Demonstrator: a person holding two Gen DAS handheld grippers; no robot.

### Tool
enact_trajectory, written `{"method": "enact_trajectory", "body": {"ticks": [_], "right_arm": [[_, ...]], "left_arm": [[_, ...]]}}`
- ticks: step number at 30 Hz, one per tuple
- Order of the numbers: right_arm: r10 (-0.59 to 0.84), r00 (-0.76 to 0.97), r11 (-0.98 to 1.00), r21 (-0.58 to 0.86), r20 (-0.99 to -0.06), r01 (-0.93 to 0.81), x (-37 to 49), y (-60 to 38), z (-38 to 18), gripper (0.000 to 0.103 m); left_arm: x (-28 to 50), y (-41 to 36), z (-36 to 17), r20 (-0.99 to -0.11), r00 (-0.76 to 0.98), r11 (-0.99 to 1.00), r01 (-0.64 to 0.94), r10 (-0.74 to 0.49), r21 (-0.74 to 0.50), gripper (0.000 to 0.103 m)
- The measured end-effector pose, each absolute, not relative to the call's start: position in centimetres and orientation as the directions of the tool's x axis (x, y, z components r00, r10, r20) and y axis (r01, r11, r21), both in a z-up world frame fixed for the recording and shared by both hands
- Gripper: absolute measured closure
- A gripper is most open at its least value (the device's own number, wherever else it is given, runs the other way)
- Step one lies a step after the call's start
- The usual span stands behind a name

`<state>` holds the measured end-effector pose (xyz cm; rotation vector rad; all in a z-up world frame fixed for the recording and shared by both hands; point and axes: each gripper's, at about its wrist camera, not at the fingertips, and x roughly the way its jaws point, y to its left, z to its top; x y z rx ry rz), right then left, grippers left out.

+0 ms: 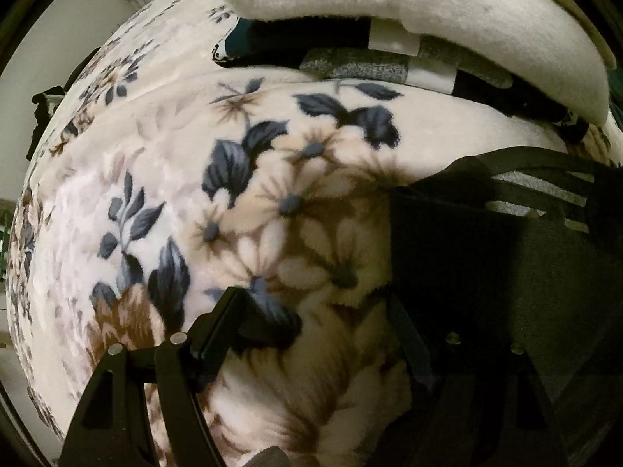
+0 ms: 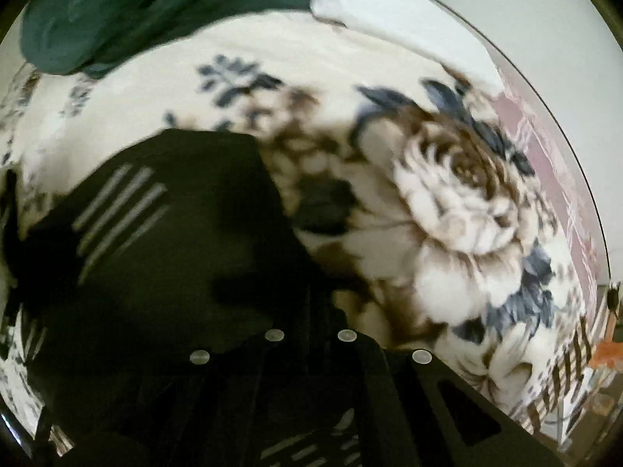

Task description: Fold small clothes

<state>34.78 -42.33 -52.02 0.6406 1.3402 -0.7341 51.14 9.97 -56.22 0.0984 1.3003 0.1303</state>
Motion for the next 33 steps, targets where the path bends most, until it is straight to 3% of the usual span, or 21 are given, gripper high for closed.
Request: {"method": "enact_trajectory", "body": {"ticks": [4, 6, 8, 9, 14, 15, 19, 27, 33], "right_arm": [[0.012, 0.134, 0.664, 0.108, -0.991, 0.74, 34.7, -42.5, -51.1, 0.102], [0.06, 0.188, 0.683, 0.177, -0.98, 0.708, 34.3, -42.6, -49.3, 0.092], [0.107, 0.248, 0.682, 0.252, -0.963, 0.686, 33.4, -42.8, -47.9, 0.043], [0.134, 0.282, 0.68, 0.295, -0.95, 0.671, 32.5, -43.0, -47.2, 0.038], [0.246, 0.29, 0.705, 0.376, -0.925, 0.601, 30.3, -43.8, -46.2, 0.033], [0.274, 0.279, 0.71, 0.389, -0.92, 0.586, 29.5, -44.3, -46.3, 0.033], [0.329, 0.189, 0.756, 0.378, -0.925, 0.535, 27.0, -46.4, -46.7, 0.033], [0.338, 0.05, 0.834, 0.324, -0.94, 0.446, 21.4, -52.7, -47.7, 0.033], [0.351, 0.062, 0.829, 0.341, -0.934, 0.444, 22.7, -56.3, -49.6, 0.033]], "left_arm": [[51.3, 10.7, -54.9, -0.947, 0.278, 0.987, -0.052, 0.16, 0.151, 0.027], [50.6, 10.7, -53.3, -0.938, 0.304, 0.986, -0.07, 0.165, 0.151, 0.027], [49.4, 10.5, -51.6, -0.931, 0.33, 0.988, -0.081, 0.154, 0.135, 0.027], [48.5, 10.4, -50.4, -0.926, 0.345, 0.988, -0.08, 0.152, 0.132, 0.027], [42.4, 4.5, -46.2, -0.911, 0.387, 0.989, -0.022, 0.141, 0.143, 0.025], [41.0, 3.1, -46.0, -0.913, 0.385, 0.99, -0.007, 0.133, 0.141, 0.02], [32.7, -4.4, -45.6, -0.947, 0.313, 0.993, 0.071, 0.072, 0.099, 0.017], [14.4, -22.6, -51.6, -0.993, -0.065, 0.955, 0.274, -0.094, -0.108, 0.017], [8.8, -30.8, -58.0, -0.993, -0.122, 0.909, 0.413, -0.011, -0.061, 0.018]]}}
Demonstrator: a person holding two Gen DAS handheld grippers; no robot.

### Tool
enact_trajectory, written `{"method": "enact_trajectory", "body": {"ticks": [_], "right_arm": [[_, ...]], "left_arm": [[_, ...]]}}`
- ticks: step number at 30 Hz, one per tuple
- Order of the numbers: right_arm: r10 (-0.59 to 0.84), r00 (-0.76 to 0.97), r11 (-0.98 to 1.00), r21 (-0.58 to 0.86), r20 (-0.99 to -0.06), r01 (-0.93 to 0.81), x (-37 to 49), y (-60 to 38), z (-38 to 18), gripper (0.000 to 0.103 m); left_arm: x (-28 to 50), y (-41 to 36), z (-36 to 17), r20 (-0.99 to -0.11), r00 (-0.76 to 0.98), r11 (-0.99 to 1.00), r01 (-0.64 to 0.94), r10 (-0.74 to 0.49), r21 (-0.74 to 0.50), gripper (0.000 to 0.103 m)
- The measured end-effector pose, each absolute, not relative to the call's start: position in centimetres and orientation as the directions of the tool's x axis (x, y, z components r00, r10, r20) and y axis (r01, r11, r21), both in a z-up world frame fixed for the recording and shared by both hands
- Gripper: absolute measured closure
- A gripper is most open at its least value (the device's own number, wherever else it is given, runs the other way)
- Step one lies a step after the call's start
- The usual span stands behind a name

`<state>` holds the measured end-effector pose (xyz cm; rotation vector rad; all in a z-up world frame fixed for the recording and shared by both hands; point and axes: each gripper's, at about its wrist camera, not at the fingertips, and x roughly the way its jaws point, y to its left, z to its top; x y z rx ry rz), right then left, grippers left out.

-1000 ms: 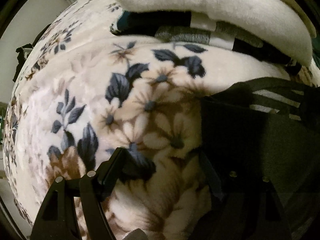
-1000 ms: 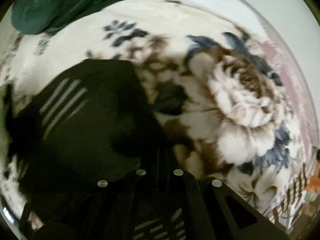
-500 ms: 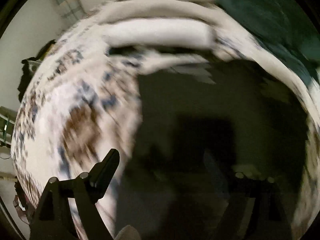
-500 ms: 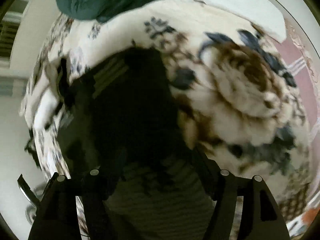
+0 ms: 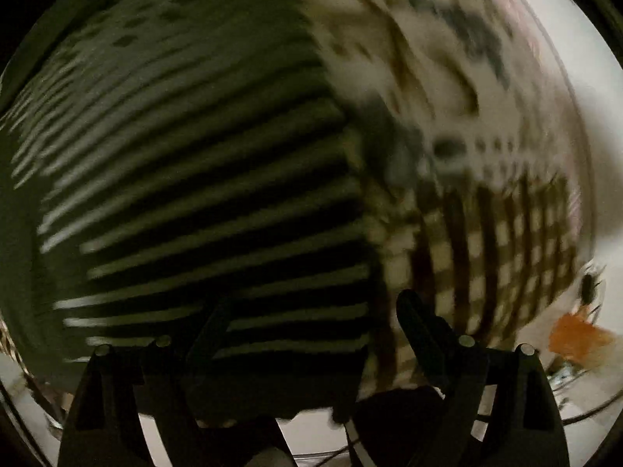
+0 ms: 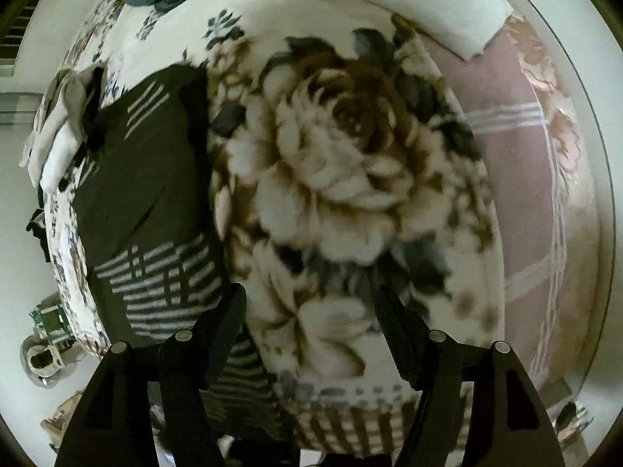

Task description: Fold small clothes

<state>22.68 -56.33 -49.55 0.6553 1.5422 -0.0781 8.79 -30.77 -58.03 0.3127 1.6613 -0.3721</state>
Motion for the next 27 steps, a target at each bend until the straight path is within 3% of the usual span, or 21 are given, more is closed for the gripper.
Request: {"method": "enact_trajectory", "body": {"ticks": [3, 5, 7, 15, 16, 19, 27], "right_arm": [[0.382, 0.107, 0.821, 0.391, -0.918, 0.416, 26.0, -56.2, -50.3, 0.033], [0.404, 0.142, 0.816, 0.427, -0.903, 0.39, 29.0, -55.9, -50.7, 0.033], [0.429, 0.18, 0.802, 0.465, -0.885, 0.374, 32.5, -55.6, -51.2, 0.033], [0.541, 0.201, 0.688, 0.567, -0.817, 0.452, 44.6, -54.6, -56.4, 0.035], [0.555, 0.192, 0.675, 0.573, -0.81, 0.465, 45.1, -54.4, -57.2, 0.043], [0.576, 0.148, 0.659, 0.563, -0.804, 0.498, 46.0, -53.3, -59.1, 0.091], [0.432, 0.169, 0.774, 0.46, -0.886, 0.435, 46.5, -50.0, -53.0, 0.095]], "left_arm": [[9.2, -31.2, -59.2, -0.999, -0.051, 0.914, 0.405, 0.02, -0.002, 0.032], [9.5, -30.8, -58.8, -1.0, -0.019, 0.919, 0.394, 0.003, -0.005, 0.053], [9.9, -30.3, -57.9, -1.0, 0.03, 0.917, 0.399, 0.001, 0.013, 0.098], [11.6, -26.6, -55.6, -0.995, 0.065, 0.953, 0.297, -0.074, -0.052, 0.099], [11.8, -26.1, -55.2, -0.994, 0.07, 0.957, 0.284, -0.082, -0.059, 0.099], [12.0, -24.5, -53.6, -0.99, 0.095, 0.966, 0.245, -0.108, -0.082, 0.099], [12.5, -17.3, -47.4, -0.969, 0.186, 0.985, 0.085, -0.162, -0.149, 0.099]]}}
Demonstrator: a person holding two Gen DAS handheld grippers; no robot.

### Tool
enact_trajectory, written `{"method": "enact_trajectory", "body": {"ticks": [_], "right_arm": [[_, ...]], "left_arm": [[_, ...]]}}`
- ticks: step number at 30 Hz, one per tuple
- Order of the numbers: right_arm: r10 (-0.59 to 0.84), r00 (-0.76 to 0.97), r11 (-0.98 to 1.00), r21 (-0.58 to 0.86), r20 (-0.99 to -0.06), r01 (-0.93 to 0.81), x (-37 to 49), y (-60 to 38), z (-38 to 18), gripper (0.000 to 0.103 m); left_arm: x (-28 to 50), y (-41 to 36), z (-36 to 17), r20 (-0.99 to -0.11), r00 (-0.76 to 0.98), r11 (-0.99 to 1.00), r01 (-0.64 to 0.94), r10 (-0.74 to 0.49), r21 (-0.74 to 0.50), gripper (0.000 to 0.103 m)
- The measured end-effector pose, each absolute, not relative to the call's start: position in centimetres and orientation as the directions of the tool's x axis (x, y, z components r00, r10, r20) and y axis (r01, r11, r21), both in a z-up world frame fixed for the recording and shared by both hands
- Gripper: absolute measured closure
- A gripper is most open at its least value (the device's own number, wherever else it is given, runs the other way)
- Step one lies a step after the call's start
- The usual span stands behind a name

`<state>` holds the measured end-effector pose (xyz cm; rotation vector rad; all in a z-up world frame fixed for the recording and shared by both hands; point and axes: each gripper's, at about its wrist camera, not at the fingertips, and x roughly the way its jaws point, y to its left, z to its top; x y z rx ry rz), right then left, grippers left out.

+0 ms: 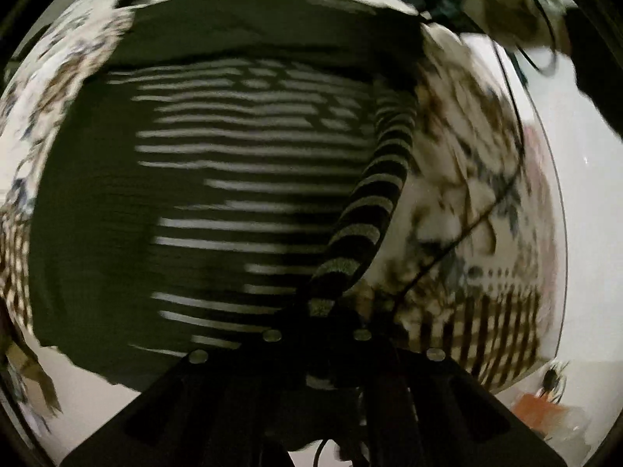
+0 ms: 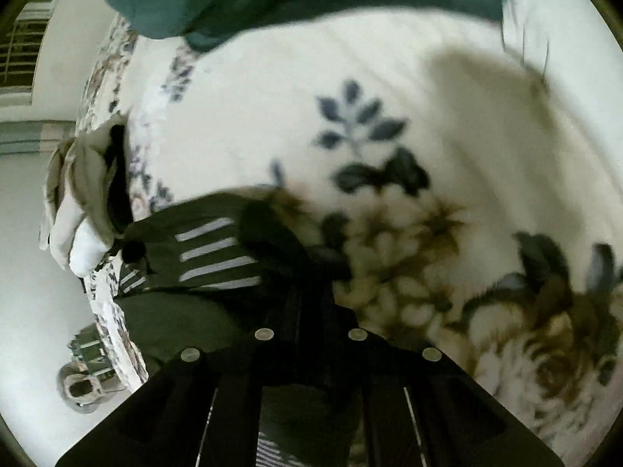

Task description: Fold small clothes

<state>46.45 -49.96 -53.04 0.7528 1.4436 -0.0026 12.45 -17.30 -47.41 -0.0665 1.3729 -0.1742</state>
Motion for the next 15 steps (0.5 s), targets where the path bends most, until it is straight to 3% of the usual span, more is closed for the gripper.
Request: {"method": "enact_trajectory", "body": {"ticks": [8, 15], "right_arm": [[0.328, 0.155, 0.893, 0.359, -0.932, 0.27, 50.2, -38.0, -43.5, 0.095], [0.266, 0.151, 0.951, 0.285, -0.952, 0.118, 55.3, -21.2, -40.5, 0.096]], "left_arm": [[13.0, -7.9, -44.5, -0.951, 0.247, 0.974, -0.081, -0.186, -0.211, 0.099], [12.5, 2.1, -45.4, -0.943, 0.265, 0.929, -0.253, -0.2, -0.268, 0.099]]}}
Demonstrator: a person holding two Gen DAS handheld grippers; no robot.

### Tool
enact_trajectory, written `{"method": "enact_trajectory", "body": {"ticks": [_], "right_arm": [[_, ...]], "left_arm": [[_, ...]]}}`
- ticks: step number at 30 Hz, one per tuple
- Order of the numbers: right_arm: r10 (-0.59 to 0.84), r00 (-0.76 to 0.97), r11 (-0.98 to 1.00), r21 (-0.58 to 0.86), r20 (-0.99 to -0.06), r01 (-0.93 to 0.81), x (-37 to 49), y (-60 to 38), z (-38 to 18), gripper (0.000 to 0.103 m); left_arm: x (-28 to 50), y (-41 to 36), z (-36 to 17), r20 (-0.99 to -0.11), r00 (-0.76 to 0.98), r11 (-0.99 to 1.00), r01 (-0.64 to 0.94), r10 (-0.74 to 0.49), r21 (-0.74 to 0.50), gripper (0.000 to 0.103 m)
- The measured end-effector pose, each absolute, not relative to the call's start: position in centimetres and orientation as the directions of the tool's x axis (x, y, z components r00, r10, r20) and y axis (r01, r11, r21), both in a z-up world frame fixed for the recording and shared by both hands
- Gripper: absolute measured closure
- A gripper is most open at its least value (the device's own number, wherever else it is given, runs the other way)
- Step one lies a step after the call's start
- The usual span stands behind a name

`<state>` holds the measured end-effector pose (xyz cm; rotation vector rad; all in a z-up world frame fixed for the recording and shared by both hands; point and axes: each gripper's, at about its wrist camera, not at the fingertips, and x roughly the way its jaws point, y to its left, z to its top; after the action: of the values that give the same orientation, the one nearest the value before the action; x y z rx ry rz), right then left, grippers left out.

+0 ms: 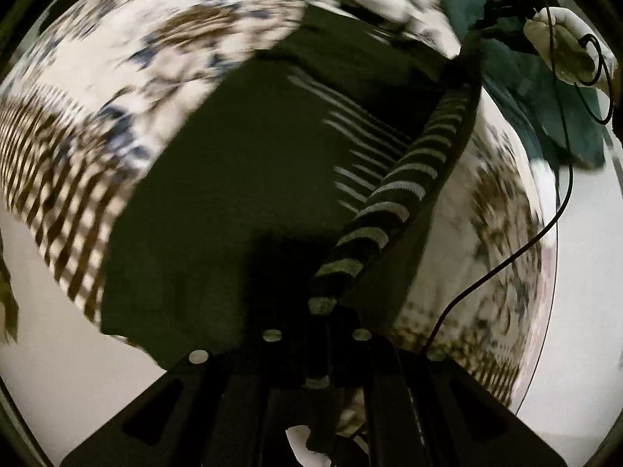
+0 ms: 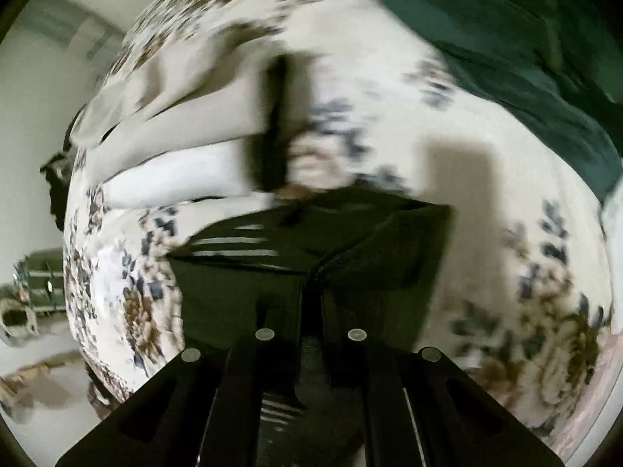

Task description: Fold small clothes

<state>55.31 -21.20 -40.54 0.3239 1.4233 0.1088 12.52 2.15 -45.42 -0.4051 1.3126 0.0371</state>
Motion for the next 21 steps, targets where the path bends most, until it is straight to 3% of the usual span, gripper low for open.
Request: {"method": "enact_trajectory", "body": {"ticks": [9, 14, 18, 20, 21], "right_arm": [[0.121, 0.119, 0.993, 0.119, -0.985, -0.029, 59.1, -1.5, -42.8, 0.096], [0.042, 0.1, 0.999, 0.039, -0.994, -0.031, 60.4, 3.8, -46.4, 0.096], [0.057, 0.045, 0.998, 0.057, -0.997, -0.019, 60.8, 5.4, -49.1, 0.095], [0.111, 0.038, 0.994, 0.111, -0.993, -0.016, 60.0, 5.2, -49.2, 0.076], [0.159, 0.019, 0.987, 0.159, -0.987, -0.011, 59.2, 4.7, -49.0, 0.069]], "left_arm": [[11.8, 12.0, -47.4, -0.931, 0.261, 0.849, -0.399, -0.255, -0.345, 0.099], [11.7, 16.5, -49.7, -0.929, 0.239, 0.822, -0.439, -0.282, -0.363, 0.099], [12.3, 18.9, -52.9, -0.911, 0.178, 0.792, -0.45, -0.372, -0.412, 0.094], [12.0, 20.1, -53.4, -0.899, 0.172, 0.774, -0.461, -0.402, -0.434, 0.089], [11.6, 20.9, -53.5, -0.897, 0.172, 0.77, -0.465, -0.406, -0.438, 0.079]]}}
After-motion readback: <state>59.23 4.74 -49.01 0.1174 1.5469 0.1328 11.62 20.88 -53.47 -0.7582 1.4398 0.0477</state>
